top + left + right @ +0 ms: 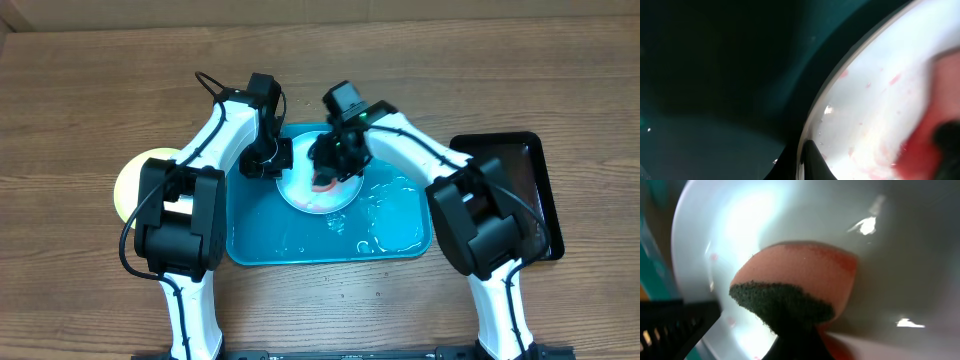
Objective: Clean dirty plates on tray and stack at the side
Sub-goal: 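Scrub the white plate with the sponge in the right gripper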
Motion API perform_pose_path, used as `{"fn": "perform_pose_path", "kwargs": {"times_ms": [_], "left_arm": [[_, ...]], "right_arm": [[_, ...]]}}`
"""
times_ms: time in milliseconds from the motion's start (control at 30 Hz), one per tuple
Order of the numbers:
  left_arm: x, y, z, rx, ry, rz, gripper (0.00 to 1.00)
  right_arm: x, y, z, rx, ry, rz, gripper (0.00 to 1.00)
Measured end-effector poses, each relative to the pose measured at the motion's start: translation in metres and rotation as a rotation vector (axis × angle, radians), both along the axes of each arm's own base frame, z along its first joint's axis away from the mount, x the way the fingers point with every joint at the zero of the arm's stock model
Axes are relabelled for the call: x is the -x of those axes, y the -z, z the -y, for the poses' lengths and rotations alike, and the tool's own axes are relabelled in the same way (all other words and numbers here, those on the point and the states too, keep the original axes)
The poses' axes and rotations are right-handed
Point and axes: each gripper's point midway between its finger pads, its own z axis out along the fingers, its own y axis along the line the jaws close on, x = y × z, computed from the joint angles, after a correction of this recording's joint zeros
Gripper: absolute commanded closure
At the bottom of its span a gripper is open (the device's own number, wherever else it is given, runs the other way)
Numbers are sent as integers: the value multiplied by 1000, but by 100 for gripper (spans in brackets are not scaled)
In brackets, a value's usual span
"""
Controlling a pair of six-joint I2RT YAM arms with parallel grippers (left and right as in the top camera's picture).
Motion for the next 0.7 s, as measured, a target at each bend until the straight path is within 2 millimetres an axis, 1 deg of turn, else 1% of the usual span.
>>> {"fn": "perform_pose_path", "kwargs": {"times_ms": [100, 167, 233, 300, 367, 433, 500, 533, 633, 700], "left_arm": [[0, 0, 0, 0, 0, 0, 96], [0, 0, 0, 0, 0, 0, 96], [0, 0, 0, 0, 0, -1, 96], [0, 0, 0, 0, 0, -1, 96], [0, 0, 0, 0, 0, 0, 95], [0, 0, 0, 0, 0, 0, 96], [0, 0, 0, 0, 0, 0, 96], [0, 0, 0, 0, 0, 0, 96], [0, 0, 0, 0, 0, 0, 95], [0, 0, 0, 1, 0, 0, 96]], "right_arm": [[16, 0, -12, 1, -40, -28, 96], [29, 0, -13, 14, -65, -63, 96], [40, -1, -6, 50, -84, -116, 96], [50, -1, 6, 107, -94, -165, 96], [52, -3, 23, 183, -94, -188, 96], [46, -5, 40, 260, -85, -185, 96], [32, -6, 57, 329, -64, -143, 96], [21, -6, 65, 356, -49, -104, 96], [-9, -4, 76, 396, -11, 0, 96], [-22, -3, 75, 390, 1, 51, 96]]}}
